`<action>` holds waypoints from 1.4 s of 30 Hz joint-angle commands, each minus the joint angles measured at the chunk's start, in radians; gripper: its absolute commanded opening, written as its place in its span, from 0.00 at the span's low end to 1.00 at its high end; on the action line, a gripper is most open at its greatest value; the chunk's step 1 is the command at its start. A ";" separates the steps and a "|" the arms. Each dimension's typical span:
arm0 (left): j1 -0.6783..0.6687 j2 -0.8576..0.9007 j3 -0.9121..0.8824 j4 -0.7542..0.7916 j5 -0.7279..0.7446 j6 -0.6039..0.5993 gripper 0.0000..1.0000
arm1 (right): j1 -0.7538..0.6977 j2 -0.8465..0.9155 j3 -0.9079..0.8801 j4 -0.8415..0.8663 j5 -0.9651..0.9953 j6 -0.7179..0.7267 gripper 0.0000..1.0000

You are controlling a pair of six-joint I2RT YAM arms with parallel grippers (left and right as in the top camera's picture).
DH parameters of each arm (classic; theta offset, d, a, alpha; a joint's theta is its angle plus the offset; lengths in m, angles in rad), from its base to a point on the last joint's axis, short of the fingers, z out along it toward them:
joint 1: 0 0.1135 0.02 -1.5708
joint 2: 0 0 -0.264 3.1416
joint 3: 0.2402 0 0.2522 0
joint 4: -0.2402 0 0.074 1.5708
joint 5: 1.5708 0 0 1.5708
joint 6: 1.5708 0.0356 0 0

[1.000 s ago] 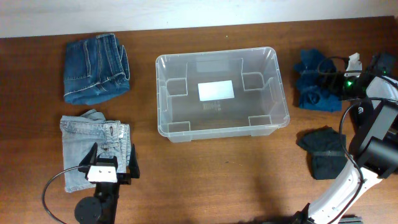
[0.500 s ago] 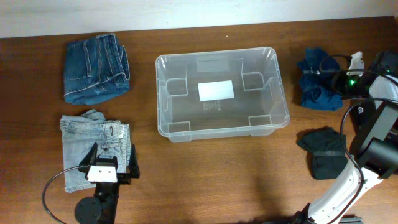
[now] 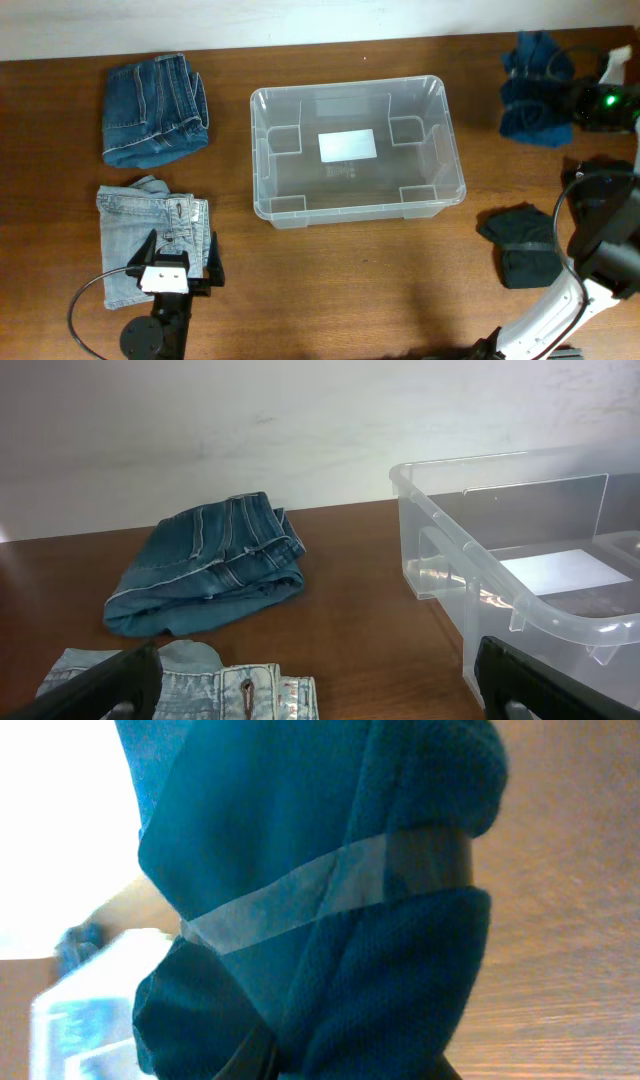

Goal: Pack container
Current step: 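Carry the teal garment with the right gripper over the bin and lower it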

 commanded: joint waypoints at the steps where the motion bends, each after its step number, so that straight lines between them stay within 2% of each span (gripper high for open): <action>1: 0.003 -0.005 -0.005 -0.001 0.011 0.012 0.99 | 0.066 -0.179 0.073 -0.029 -0.133 0.047 0.12; 7: 0.003 -0.005 -0.005 -0.001 0.011 0.012 0.99 | 0.247 -0.303 0.073 -0.107 -0.122 0.054 0.13; 14: 0.003 -0.005 -0.005 -0.001 0.011 0.012 0.99 | 0.550 -0.296 0.066 -0.120 0.213 0.222 0.12; 23: 0.003 -0.005 -0.005 -0.001 0.011 0.012 0.99 | 0.853 -0.182 0.065 -0.086 0.474 0.446 0.07; 25: 0.003 -0.005 -0.005 -0.001 0.011 0.012 0.99 | 0.896 -0.156 0.065 -0.086 0.537 0.509 0.04; 31: 0.003 -0.005 -0.005 -0.001 0.011 0.012 0.99 | 0.992 -0.092 0.065 -0.083 0.687 0.677 0.04; 36: 0.003 -0.005 -0.006 -0.001 0.011 0.012 0.99 | 1.048 -0.050 0.065 -0.073 0.776 0.703 0.04; 42: 0.003 -0.005 -0.006 -0.001 0.011 0.012 0.99 | 1.069 -0.003 0.065 -0.072 0.785 0.703 0.05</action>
